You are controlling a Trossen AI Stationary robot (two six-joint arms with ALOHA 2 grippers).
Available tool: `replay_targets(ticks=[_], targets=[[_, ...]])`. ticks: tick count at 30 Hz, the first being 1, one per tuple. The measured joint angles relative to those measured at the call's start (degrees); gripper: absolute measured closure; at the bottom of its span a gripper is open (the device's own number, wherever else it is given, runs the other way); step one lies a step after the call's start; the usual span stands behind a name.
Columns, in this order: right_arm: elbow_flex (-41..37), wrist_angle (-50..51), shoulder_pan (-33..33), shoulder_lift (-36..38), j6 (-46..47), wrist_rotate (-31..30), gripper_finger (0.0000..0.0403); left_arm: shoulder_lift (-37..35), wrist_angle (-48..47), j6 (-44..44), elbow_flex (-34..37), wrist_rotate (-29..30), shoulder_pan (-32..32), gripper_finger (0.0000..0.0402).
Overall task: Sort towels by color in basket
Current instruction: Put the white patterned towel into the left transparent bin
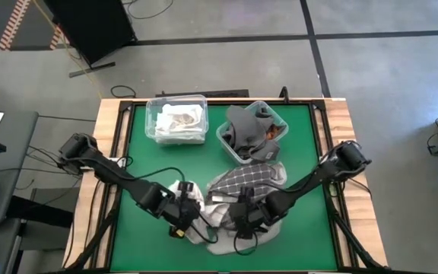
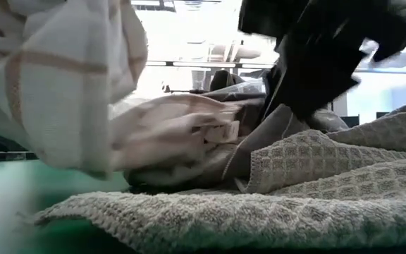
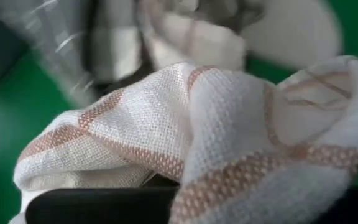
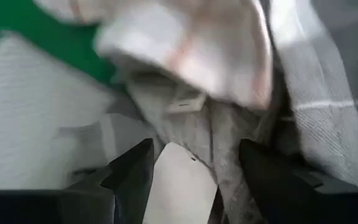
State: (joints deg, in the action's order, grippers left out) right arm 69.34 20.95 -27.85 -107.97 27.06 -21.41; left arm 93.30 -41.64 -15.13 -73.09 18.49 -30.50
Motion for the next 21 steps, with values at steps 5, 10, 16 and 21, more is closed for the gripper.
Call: replay_targets(ticks=[5,10,16,21], targets=[[-3.2,1.4,0.7,-0.2,4.1,-0.2,0.0129,-1.2,-16.4,-2.3,-5.9,7.6,-0.6,0.0380],[-4.3,1.0,0.6,-0.3,6.5,-0.8,0.0129,-1.2,-28.5,0.7,-12.5,19.4,-0.1,0.0380],[-4.4,-4.7,0.6,-0.3,5.6,-4.0,0.0129,-1.2,-31.2,21.1,-15.4,29.3,2.2,0.0380],[-4.4,-5.1,0.6,-0.4,5.4,-4.6,0.0129,-1.2,-35.2,35.6,-15.4,32.6,5.7,0.0380]])
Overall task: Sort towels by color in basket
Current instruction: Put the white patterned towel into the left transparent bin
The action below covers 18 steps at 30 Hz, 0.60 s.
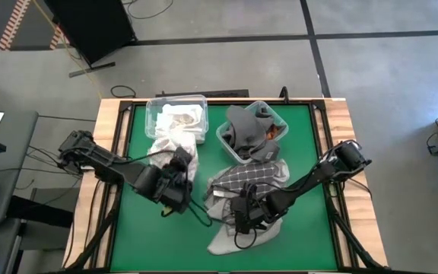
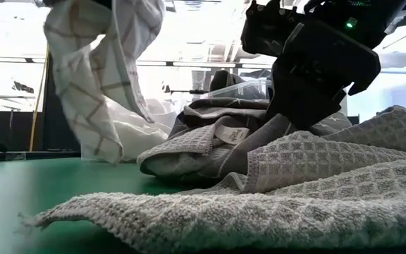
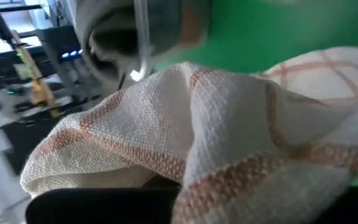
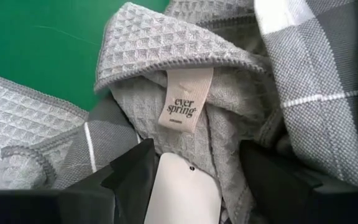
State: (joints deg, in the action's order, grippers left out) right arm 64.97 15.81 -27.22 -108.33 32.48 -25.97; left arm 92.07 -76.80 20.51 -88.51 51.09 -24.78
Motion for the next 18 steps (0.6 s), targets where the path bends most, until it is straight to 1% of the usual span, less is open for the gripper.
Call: replay_targets(ticks=[3,7,14,18], targets=[[0.0,0.0,0.0,0.0,-0.1,-0.1,0.0129,0.0,-3.1,5.7,0.0,3.6,2.6,0.0380],[0.0,0.0,0.0,0.0,-0.8,-0.6,0.0129,0.0,-7.0,13.5,0.0,10.7,5.7,0.0380],[0.0,-0.1,0.0,0.0,-0.9,-1.9,0.0129,0.0,-7.1,27.7,0.0,19.7,10.7,0.0380],[0.0,-0.2,-0.1,0.0,-0.9,-3.1,0.0129,0.0,-3.9,31.7,0.0,24.0,13.9,0.0380]])
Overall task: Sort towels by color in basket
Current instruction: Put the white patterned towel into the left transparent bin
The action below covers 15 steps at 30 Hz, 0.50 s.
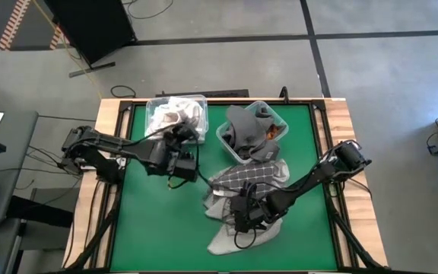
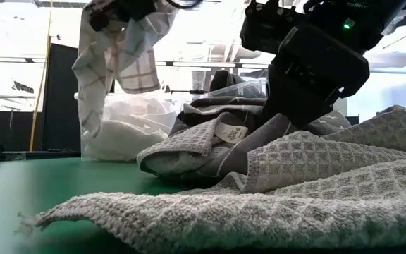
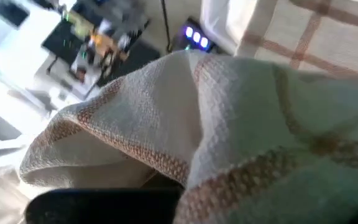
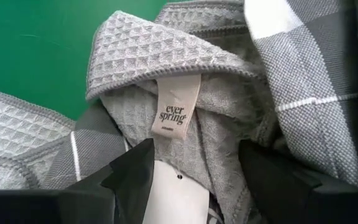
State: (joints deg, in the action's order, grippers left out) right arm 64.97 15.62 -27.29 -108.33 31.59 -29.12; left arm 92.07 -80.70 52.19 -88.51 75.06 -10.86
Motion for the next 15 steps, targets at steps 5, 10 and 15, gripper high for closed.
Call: replay_targets(ticks=[5,10,15], targets=[[0.0,-0.4,0.0,0.0,-0.1,-1.0,0.0129,0.0,4.2,2.6,0.0,3.2,4.2,0.0380],[0.0,-1.7,0.0,0.0,-0.1,-1.0,0.0129,0.0,6.2,4.6,-0.6,3.0,8.1,0.0380],[0.0,-2.1,-0.1,0.0,0.1,-1.0,0.0129,0.0,9.3,5.9,-5.6,2.4,11.5,0.0380]])
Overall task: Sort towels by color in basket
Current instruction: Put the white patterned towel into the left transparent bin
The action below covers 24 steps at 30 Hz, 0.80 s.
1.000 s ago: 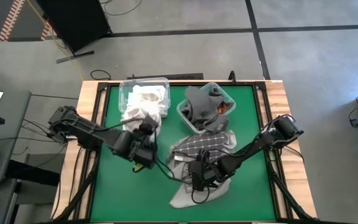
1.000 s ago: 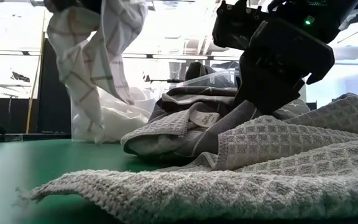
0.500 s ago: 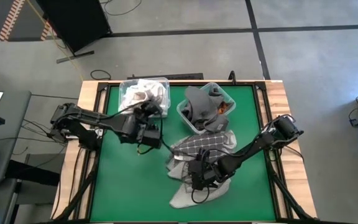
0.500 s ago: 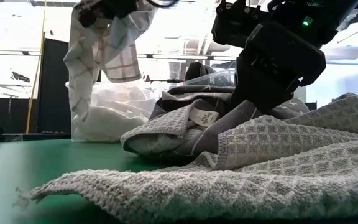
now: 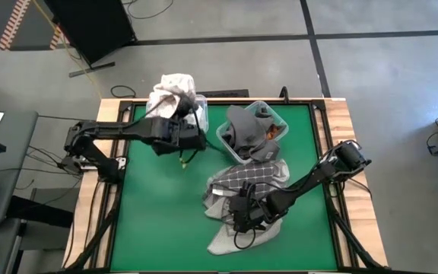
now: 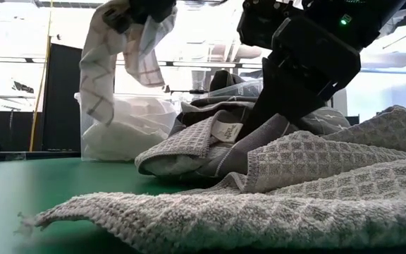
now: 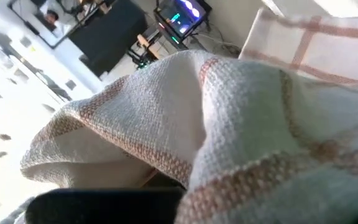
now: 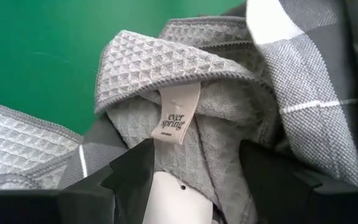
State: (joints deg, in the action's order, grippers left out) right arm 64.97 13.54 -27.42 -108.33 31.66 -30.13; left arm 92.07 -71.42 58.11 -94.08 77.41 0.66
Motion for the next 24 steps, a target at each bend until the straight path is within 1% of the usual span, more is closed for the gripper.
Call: replay_targets(ticks=[3,5,7,11,13,15,17,19,22,24], targets=[[0.0,-0.7,0.0,0.0,0.0,0.0,0.0129,0.0,4.6,3.3,-4.3,-2.6,1.6,0.0380],[0.0,-1.1,0.0,0.0,0.0,0.0,0.0129,0.0,9.8,7.5,-7.2,-4.4,2.5,0.0380],[0.0,-1.3,0.0,0.0,0.0,0.0,0.0129,0.0,16.5,13.3,-9.8,-6.7,3.4,0.0380],[0.0,-2.2,0.0,0.0,0.0,0.0,0.0129,0.0,34.1,25.7,-13.5,-11.9,5.1,0.0380],[0.0,-2.2,-0.2,0.0,0.1,0.0,0.0129,0.0,41.8,29.4,-14.6,-14.5,5.9,0.0380],[0.0,-2.1,-0.4,0.0,0.2,0.0,0.0129,-0.1,46.7,31.1,-14.9,-15.9,6.9,0.0380],[0.0,-2.1,-0.7,0.0,0.2,0.0,0.0129,-0.1,47.7,31.0,-14.9,-16.0,8.1,0.0380],[0.0,-2.1,-1.1,0.0,0.2,0.0,0.0129,-0.1,44.6,27.5,-14.9,-16.4,9.4,0.0380],[0.0,-2.0,-1.2,0.0,0.2,0.0,0.0129,-0.1,35.8,15.6,-13.8,-20.9,11.6,0.0380],[0.0,-1.8,-1.2,0.0,0.3,0.0,0.0129,-0.1,28.4,6.1,-12.5,-26.4,13.3,0.0380]])
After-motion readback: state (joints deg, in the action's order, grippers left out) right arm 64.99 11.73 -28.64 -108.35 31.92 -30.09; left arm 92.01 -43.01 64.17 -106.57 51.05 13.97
